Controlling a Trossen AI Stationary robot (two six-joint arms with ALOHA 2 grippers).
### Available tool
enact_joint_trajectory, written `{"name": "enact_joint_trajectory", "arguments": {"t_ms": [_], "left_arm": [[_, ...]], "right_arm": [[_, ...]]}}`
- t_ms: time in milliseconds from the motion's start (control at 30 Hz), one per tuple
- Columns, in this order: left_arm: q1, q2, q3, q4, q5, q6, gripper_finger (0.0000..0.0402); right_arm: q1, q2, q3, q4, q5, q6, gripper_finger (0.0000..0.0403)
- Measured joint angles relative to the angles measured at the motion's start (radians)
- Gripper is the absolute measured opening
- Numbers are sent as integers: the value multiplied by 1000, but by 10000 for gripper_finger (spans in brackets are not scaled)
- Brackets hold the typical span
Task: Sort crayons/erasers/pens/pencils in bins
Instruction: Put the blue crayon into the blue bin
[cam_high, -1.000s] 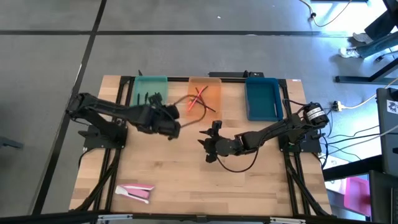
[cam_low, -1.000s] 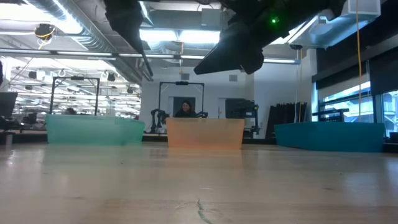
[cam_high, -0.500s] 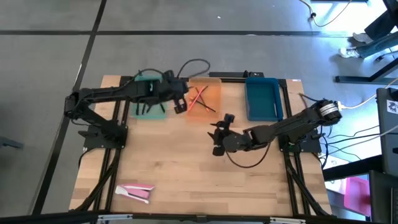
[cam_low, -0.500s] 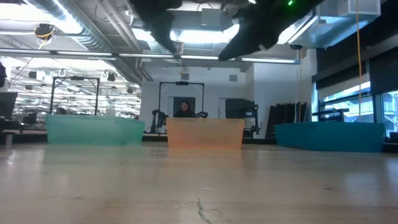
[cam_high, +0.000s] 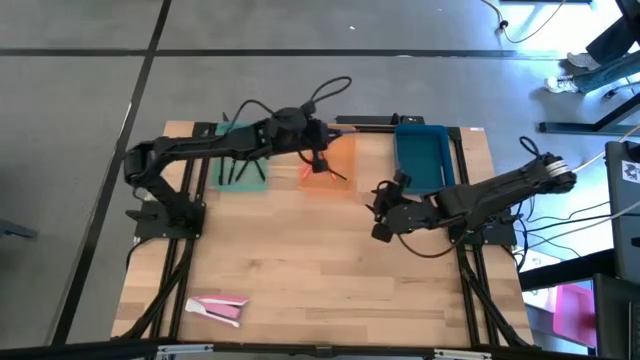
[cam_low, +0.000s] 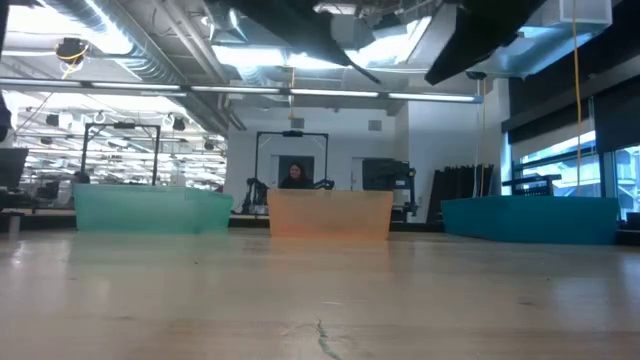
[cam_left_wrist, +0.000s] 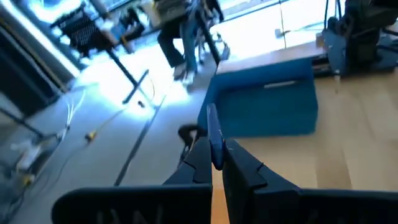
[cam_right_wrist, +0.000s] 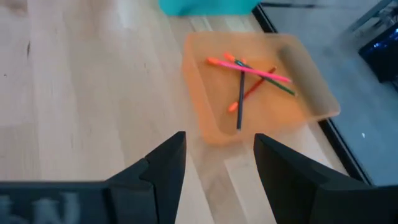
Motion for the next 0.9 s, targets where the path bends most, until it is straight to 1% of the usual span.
{"name": "enact_joint_trajectory", "arguments": {"t_ms": [200, 367, 500, 600, 767, 900], "left_arm": [[4, 120, 0, 226, 111, 57, 2], [6, 213, 0, 385, 199, 50, 2], [6, 281, 0, 474, 246, 2, 2], [-1, 320, 0, 485, 251, -28, 2], [-23, 347, 0, 477, 249, -60, 2], [-55, 351, 0, 479, 249, -73, 2]], "right_arm": [[0, -70, 0, -134, -1, 46, 193], [0, -121, 0, -253, -2, 47, 193], [0, -152, 0, -319, 3, 32, 193], [0, -154, 0, -329, 25, -36, 193], [-12, -130, 0, -326, 143, -174, 193], [-49, -106, 0, -306, 167, -282, 193]]}}
